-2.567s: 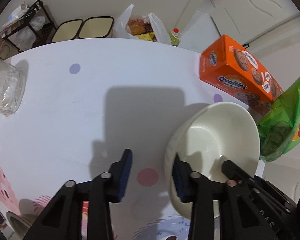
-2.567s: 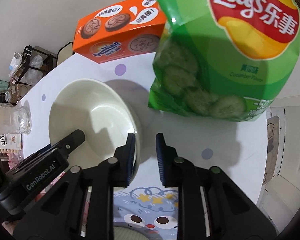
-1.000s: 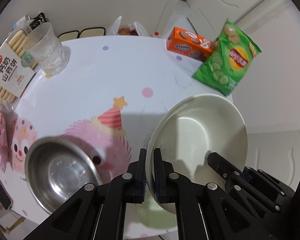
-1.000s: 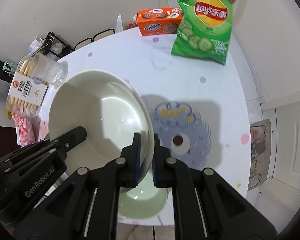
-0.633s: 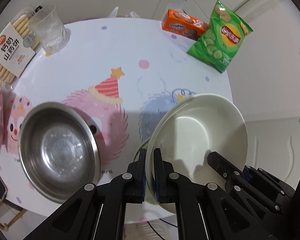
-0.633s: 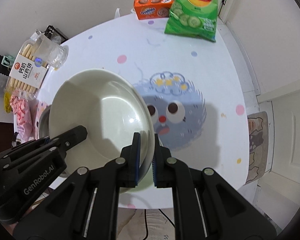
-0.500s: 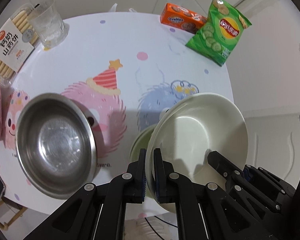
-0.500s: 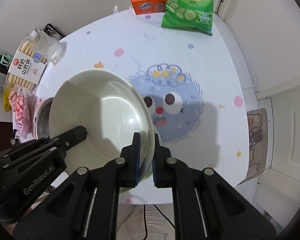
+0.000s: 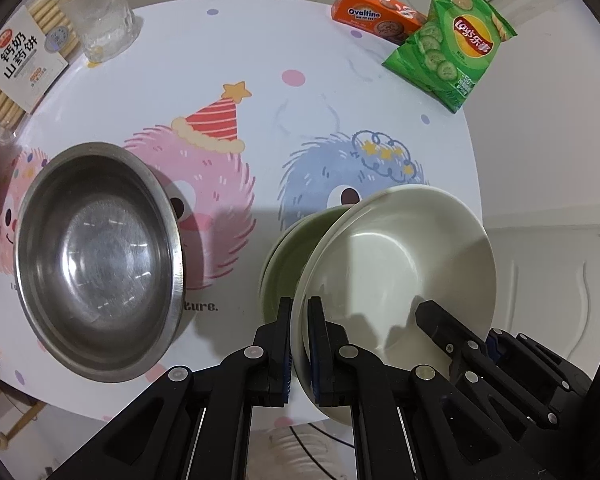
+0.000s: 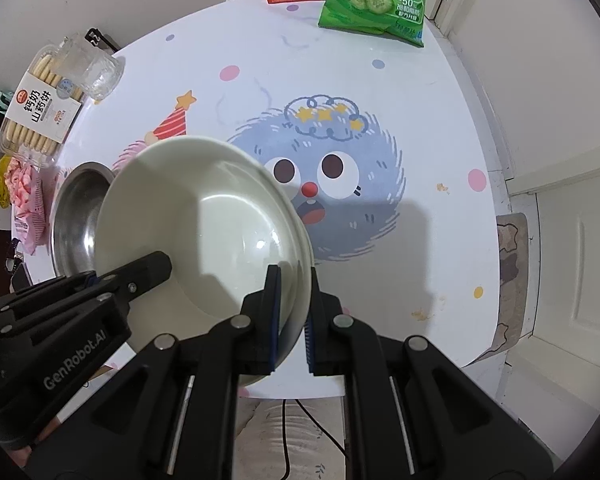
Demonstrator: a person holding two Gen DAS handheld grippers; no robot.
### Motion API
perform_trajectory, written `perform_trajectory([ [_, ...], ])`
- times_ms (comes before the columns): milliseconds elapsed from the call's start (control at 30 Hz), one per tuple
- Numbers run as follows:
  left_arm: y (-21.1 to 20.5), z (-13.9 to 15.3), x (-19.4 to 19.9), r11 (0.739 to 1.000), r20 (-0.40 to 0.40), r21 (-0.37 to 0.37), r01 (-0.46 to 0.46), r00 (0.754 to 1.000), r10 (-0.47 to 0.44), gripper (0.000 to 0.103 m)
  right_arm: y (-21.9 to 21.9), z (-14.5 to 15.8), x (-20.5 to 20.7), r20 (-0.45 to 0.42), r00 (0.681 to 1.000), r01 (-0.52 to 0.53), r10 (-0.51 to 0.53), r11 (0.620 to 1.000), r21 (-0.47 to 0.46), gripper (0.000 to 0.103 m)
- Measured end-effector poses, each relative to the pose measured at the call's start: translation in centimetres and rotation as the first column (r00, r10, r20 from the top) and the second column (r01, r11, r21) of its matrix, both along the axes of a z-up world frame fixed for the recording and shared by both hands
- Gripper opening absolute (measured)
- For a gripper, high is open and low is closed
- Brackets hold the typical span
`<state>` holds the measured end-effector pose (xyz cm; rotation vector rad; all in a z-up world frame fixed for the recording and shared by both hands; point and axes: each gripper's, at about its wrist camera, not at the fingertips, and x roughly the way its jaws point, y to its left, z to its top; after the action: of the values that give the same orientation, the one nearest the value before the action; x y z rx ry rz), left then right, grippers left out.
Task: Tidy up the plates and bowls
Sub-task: 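Lift and carry the cream bowl over the green bowl stack, then lower the cream bowl into the green bowls with both tools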
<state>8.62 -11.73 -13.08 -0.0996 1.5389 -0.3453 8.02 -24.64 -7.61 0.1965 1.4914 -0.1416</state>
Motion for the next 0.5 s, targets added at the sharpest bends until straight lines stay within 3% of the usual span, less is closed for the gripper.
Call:
perform_trajectory([
  [500, 0.13, -1.05, -0.18, 1.000, -0.037, -0.006, -0.020, 0.999, 0.020, 0.007, 0.71, -0.69, 0.26, -0.031, 0.999, -0.037, 0.036, 0.998, -0.049, 0.012],
])
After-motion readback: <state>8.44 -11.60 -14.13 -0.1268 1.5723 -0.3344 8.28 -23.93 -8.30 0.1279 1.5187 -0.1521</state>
